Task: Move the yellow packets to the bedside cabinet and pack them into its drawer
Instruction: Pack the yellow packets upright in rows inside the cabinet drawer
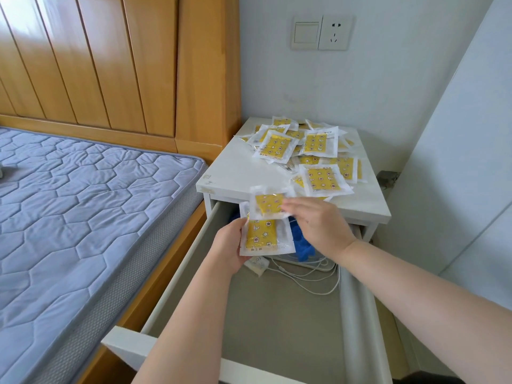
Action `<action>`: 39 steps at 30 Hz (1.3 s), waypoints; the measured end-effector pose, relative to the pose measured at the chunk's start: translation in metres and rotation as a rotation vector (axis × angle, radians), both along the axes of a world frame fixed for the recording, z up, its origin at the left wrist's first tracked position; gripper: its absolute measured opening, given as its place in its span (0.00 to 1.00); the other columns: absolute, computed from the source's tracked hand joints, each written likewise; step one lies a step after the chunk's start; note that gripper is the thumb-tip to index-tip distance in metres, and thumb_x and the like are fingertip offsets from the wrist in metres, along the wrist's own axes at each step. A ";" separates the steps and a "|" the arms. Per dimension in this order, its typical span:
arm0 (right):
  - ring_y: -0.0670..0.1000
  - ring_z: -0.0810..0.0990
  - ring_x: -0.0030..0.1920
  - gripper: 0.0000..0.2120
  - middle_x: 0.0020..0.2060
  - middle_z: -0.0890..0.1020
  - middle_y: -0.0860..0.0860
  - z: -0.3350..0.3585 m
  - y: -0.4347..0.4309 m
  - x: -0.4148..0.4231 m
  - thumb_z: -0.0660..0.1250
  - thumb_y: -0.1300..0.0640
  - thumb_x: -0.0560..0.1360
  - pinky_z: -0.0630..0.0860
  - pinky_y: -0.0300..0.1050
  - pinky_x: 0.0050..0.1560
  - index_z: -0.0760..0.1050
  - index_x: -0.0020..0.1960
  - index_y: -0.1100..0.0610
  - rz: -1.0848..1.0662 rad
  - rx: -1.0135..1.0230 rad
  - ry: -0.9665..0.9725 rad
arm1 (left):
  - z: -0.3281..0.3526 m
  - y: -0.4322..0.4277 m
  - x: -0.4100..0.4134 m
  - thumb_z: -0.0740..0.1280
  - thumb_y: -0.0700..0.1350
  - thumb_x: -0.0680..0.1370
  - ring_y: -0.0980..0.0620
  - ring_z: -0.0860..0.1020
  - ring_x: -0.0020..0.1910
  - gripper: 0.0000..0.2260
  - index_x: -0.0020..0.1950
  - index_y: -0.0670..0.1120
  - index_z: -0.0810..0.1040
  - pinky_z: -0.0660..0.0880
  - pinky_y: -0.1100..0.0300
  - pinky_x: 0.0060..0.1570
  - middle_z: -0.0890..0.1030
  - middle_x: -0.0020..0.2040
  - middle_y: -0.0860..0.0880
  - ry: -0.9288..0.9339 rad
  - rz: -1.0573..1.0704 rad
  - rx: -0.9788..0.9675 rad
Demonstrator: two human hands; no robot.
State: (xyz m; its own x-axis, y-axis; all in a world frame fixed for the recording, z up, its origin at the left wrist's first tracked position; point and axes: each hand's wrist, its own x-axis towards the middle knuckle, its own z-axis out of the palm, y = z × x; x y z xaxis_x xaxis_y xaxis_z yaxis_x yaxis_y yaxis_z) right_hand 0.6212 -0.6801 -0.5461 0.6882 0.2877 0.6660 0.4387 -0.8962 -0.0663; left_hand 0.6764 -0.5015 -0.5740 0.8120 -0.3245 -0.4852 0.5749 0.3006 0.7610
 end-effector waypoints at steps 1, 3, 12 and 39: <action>0.56 0.85 0.48 0.13 0.48 0.85 0.58 -0.002 0.003 -0.003 0.63 0.71 0.70 0.79 0.48 0.53 0.83 0.49 0.65 0.042 -0.029 0.001 | 0.000 0.000 0.001 0.59 0.49 0.82 0.44 0.82 0.51 0.15 0.63 0.44 0.77 0.78 0.52 0.45 0.83 0.54 0.43 0.001 -0.025 -0.060; 0.55 0.85 0.47 0.14 0.47 0.85 0.58 -0.004 0.008 -0.007 0.60 0.69 0.71 0.76 0.43 0.55 0.83 0.48 0.65 0.119 -0.082 0.028 | 0.002 -0.001 0.002 0.60 0.56 0.80 0.45 0.81 0.53 0.19 0.62 0.45 0.79 0.78 0.52 0.47 0.83 0.56 0.44 -0.030 -0.097 -0.089; 0.57 0.56 0.75 0.31 0.74 0.61 0.57 0.038 -0.025 0.022 0.61 0.44 0.77 0.53 0.54 0.74 0.59 0.74 0.59 -0.537 0.057 0.440 | 0.001 0.004 0.004 0.70 0.38 0.75 0.46 0.84 0.45 0.11 0.57 0.45 0.78 0.81 0.48 0.47 0.85 0.48 0.45 -0.153 0.052 0.043; 0.58 0.78 0.55 0.15 0.57 0.79 0.56 -0.090 0.058 -0.087 0.63 0.54 0.76 0.75 0.47 0.49 0.72 0.61 0.57 -0.193 -0.407 1.225 | -0.034 0.051 -0.022 0.72 0.41 0.74 0.43 0.79 0.56 0.22 0.66 0.42 0.71 0.76 0.47 0.59 0.78 0.59 0.42 -0.307 -0.655 1.202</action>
